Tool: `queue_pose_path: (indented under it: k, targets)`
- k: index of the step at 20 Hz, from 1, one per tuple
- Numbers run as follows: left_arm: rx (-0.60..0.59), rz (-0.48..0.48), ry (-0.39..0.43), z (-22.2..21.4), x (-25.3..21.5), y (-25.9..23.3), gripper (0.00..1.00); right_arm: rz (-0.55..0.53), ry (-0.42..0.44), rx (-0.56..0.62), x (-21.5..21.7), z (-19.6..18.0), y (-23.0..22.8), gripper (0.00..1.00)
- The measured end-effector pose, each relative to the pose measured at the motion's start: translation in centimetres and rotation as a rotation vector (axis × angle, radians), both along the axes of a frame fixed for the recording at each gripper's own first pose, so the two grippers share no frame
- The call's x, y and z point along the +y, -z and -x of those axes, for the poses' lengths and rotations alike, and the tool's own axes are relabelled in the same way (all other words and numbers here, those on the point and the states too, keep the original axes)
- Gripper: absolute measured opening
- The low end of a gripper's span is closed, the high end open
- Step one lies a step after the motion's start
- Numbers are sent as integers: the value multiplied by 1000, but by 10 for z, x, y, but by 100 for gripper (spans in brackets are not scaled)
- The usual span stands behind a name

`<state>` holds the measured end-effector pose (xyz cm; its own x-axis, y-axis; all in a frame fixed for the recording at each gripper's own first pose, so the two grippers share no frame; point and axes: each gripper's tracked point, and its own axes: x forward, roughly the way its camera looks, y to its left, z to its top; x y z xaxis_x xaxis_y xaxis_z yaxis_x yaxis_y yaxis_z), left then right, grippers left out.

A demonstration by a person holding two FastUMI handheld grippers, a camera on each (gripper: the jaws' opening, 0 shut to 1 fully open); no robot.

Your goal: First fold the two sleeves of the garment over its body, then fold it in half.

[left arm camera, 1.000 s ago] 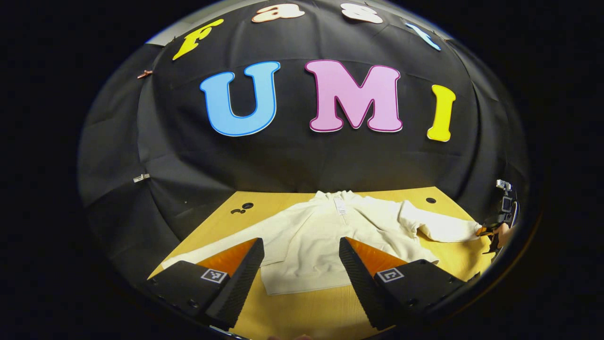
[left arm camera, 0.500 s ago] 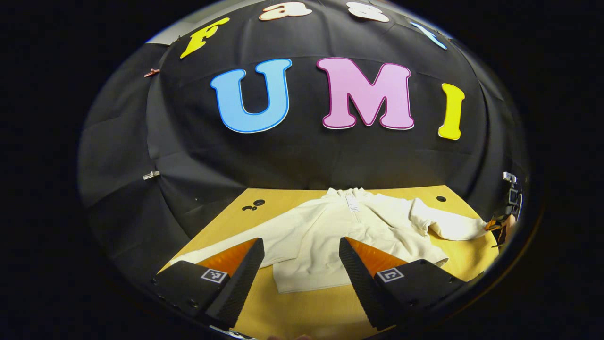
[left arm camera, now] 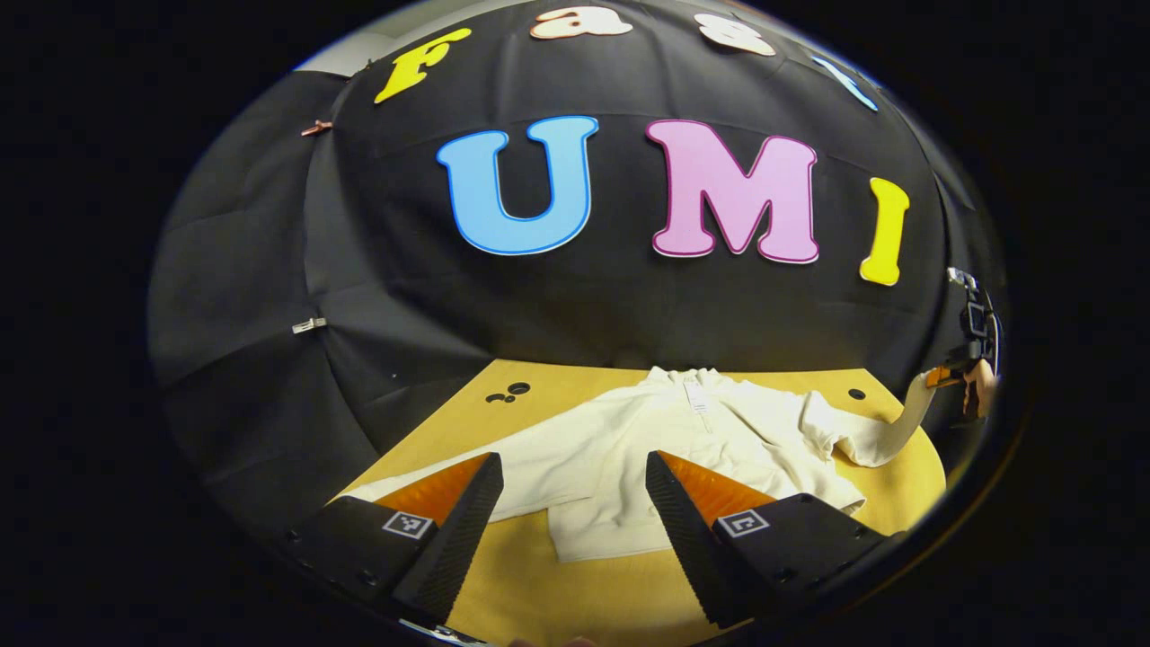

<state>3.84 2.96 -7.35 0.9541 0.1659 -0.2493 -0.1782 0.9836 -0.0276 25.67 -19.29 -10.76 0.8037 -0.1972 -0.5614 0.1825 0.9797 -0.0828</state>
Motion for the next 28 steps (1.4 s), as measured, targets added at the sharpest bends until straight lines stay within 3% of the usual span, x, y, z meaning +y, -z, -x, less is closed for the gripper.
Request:
queue_pose_path:
  k: [7, 14, 22, 25, 28]
  targets:
    - [-22, 13, -74, 12, 49, -6, 99, -10, -187, -44, 98, -11, -72, 10]
    - [-19, 51, -160, 35, 98, 3, 99, -15, -388, -75, 257, -37, -89, 10]
    - [22, 84, -244, 50, 138, 27, 99, -28, -600, -51, 435, -34, -64, 10]
    - [37, 91, -271, 51, 152, 36, 99, -64, -696, -41, 512, -18, -46, 10]
    - [50, 104, -297, 50, 163, 44, 99, -36, -795, 2, 564, 0, -15, 10]
